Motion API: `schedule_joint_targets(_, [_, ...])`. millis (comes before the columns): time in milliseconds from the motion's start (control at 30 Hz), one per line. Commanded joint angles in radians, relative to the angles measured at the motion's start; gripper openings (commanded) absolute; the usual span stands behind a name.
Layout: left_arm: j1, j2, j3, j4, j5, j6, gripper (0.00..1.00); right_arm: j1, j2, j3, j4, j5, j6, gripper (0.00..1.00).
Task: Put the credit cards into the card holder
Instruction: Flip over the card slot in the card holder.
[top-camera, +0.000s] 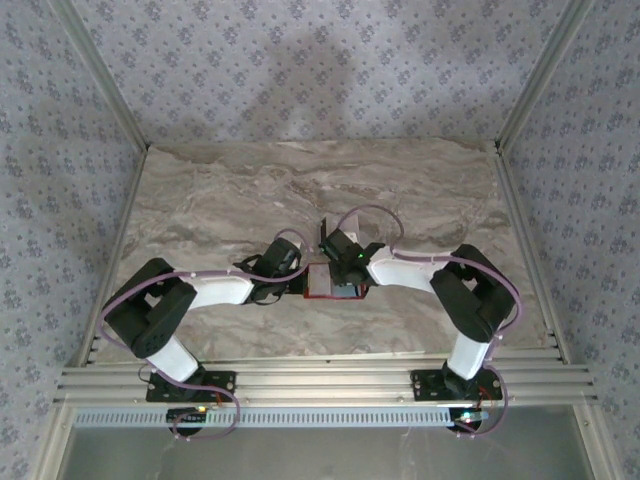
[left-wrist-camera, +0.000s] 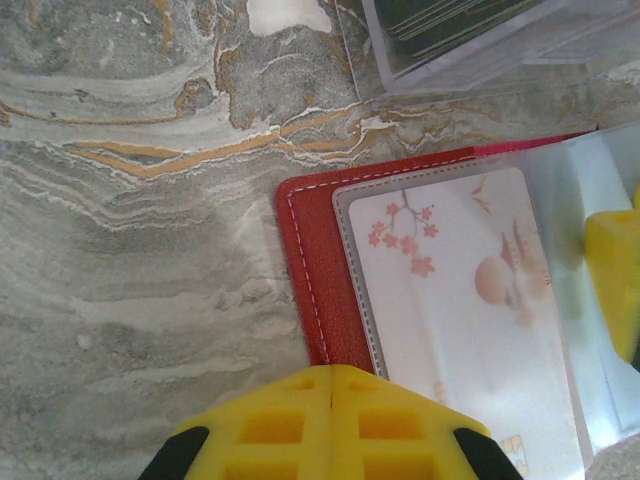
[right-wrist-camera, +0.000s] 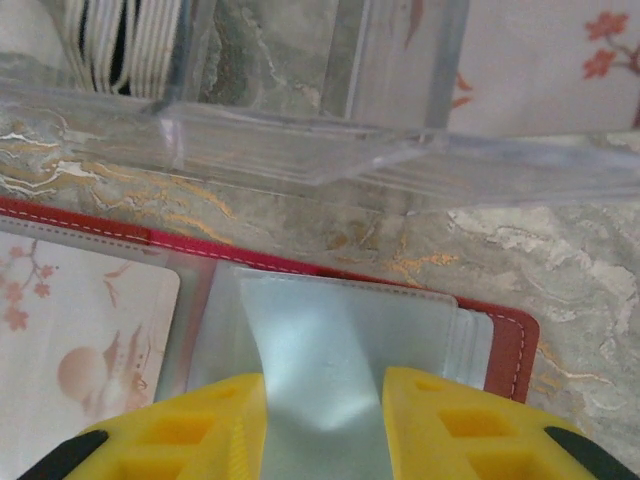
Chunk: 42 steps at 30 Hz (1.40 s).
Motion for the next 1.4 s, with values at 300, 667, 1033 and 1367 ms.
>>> schedule_joint_targets(300, [0.005, 0.034, -0.021, -0.019, 0.01, 0.014, 0.03, 0.025, 0.015, -0.034, 0.024, 0.048, 0.011, 0.05])
schedule_joint_targets(667, [-0.017, 0.071, -0.026, 0.021, 0.018, -0.01, 0.03, 0.118, -0.01, 0.115, -0.101, 0.145, -0.034, 0.0])
schedule_joint_targets(1033, [-0.029, 0.088, -0.024, 0.049, 0.021, -0.034, 0.03, 0.147, -0.008, 0.147, -0.034, 0.001, -0.038, 0.23])
schedule_joint_targets(1367, [-0.032, 0.085, -0.036, 0.066, 0.021, -0.043, 0.04, 0.111, -0.06, 0.078, 0.101, -0.197, -0.032, 0.44])
